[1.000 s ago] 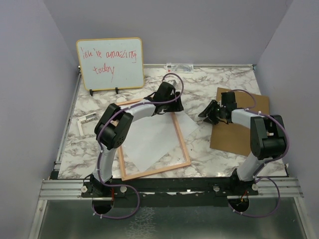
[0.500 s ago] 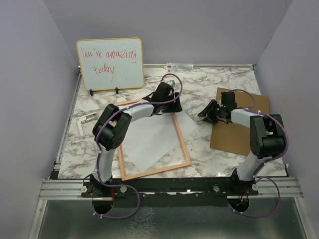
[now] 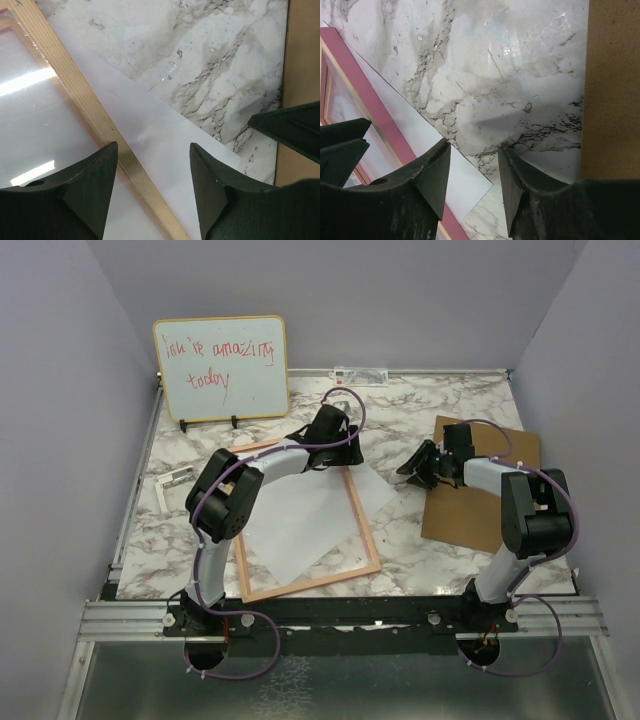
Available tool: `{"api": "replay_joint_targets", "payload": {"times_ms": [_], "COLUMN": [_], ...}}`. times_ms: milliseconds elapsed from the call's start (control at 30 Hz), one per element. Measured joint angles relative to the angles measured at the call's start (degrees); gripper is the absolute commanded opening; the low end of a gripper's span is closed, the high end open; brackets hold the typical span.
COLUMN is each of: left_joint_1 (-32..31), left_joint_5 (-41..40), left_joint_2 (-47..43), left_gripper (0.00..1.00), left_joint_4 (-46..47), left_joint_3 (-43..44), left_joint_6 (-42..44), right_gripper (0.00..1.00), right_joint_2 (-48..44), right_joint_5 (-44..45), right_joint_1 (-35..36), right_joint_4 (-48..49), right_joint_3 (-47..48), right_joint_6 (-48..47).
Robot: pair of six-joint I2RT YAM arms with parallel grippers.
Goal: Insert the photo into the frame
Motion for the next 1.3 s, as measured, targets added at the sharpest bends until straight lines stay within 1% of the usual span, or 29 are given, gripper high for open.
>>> {"api": "replay_joint_targets", "payload": {"times_ms": [267,567,700,800,867,1000,1133,1167,1233,1300], "left_joint_1": [0.0,1.6,3.4,5.5,7.5,14.1,20.9,22.4,24.1,25.3], "left_joint_5": [-2.8,-1.9,-1.8,-3.4,-5.7,-12.3,-17.0,-17.9,-18.5,-18.7], "left_joint_2": [-0.3,-0.5,-3.3,-6.9,-10.1,-18.6,-23.4,-24.3,-25.3,-25.9], "left_gripper": [0.62,0.66,0.67,0.71,0.74,0.79,0.80,0.80,0.78,0.76], "left_joint_4": [-2.8,-9.6,-11.1,-12.2,-12.3,-13.4,-14.8,-15.3,-16.0,-16.7], "left_joint_3": [0.8,5.6,7.1,6.8,5.0,-4.0,-12.3,-14.6,-17.6,-20.0], "left_joint_6": [0.0,0.2,0.4,0.3,-0.1,-1.9,-2.8,-2.9,-3.1,-3.3], "right_gripper": [0.48,0.49,0.51,0.51,0.52,0.53,0.53,0.52,0.48,0.46], "right_joint_2": [-0.1,-1.2,-2.3,-4.0,-4.6,-3.8,0.0,1.2,4.2,7.7], "right_joint_5": [0.5,1.3,1.1,-0.1,-2.1,-5.5,-6.8,-7.0,-7.0,-7.0], "right_joint_1": [0.0,0.0,0.3,1.0,2.4,7.0,12.0,13.0,14.6,15.7], "right_joint_4": [-0.9,-3.3,-4.6,-4.7,-4.4,-3.9,-3.6,-3.6,-3.8,-4.4], "right_joint_3": [0.4,0.7,1.0,1.9,3.2,7.4,13.8,15.2,18.6,22.3], "right_joint_6": [-0.1,-2.7,-4.3,-5.4,-5.9,-6.6,-7.4,-7.6,-7.8,-8.4]}}
